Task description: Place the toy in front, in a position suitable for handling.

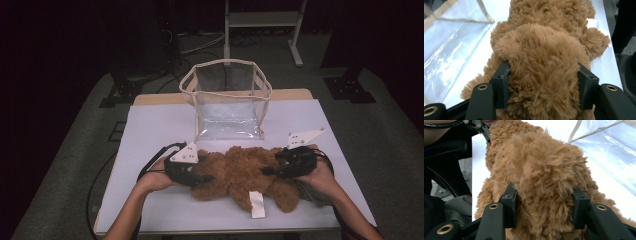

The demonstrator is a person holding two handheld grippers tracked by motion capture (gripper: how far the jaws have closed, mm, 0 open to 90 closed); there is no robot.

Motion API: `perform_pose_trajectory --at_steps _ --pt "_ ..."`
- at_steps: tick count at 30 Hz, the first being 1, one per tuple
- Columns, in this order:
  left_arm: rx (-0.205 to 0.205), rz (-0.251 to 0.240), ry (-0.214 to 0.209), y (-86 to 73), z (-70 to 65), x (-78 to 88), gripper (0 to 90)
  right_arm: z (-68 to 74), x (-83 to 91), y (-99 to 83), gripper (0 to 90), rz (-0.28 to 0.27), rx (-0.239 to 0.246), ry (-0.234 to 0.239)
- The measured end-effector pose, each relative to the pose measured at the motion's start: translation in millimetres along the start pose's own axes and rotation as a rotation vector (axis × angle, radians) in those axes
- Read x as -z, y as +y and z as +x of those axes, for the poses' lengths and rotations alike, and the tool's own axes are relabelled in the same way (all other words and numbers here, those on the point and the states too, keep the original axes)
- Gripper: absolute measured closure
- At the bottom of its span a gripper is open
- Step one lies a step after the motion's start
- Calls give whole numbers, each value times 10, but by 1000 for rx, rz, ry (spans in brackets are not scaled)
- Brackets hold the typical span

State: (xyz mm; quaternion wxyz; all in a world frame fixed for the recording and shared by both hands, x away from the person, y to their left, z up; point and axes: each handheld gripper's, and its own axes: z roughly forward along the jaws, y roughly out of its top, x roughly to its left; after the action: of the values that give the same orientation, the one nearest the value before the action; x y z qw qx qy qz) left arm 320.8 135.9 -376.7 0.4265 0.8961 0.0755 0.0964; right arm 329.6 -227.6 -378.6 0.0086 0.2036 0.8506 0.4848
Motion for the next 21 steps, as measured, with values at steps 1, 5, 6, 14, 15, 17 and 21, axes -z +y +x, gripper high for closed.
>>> perform_pose_trajectory --at_steps 1,5,6,14,15,17,21 --pt "0 0 0 0 0 0 406 0 0 0 504 0 0 0" --pt "12 -19 2 -37 -16 36 384 -12 -83 -64 485 1 -13 12" --pt "13 -23 3 -37 -14 33 376 -16 -86 -80 475 0 -17 12" --pt "22 -50 -2 -17 12 48 274 -62 30 -103 388 -12 -34 17" --pt "34 -68 -2 -17 16 82 260 -73 61 -98 376 -14 -40 25" --pt "36 -75 -2 -18 15 101 259 -80 81 -93 375 -16 -41 28" --pt "40 -100 13 -21 5 168 232 -106 186 -46 372 -27 -50 36"
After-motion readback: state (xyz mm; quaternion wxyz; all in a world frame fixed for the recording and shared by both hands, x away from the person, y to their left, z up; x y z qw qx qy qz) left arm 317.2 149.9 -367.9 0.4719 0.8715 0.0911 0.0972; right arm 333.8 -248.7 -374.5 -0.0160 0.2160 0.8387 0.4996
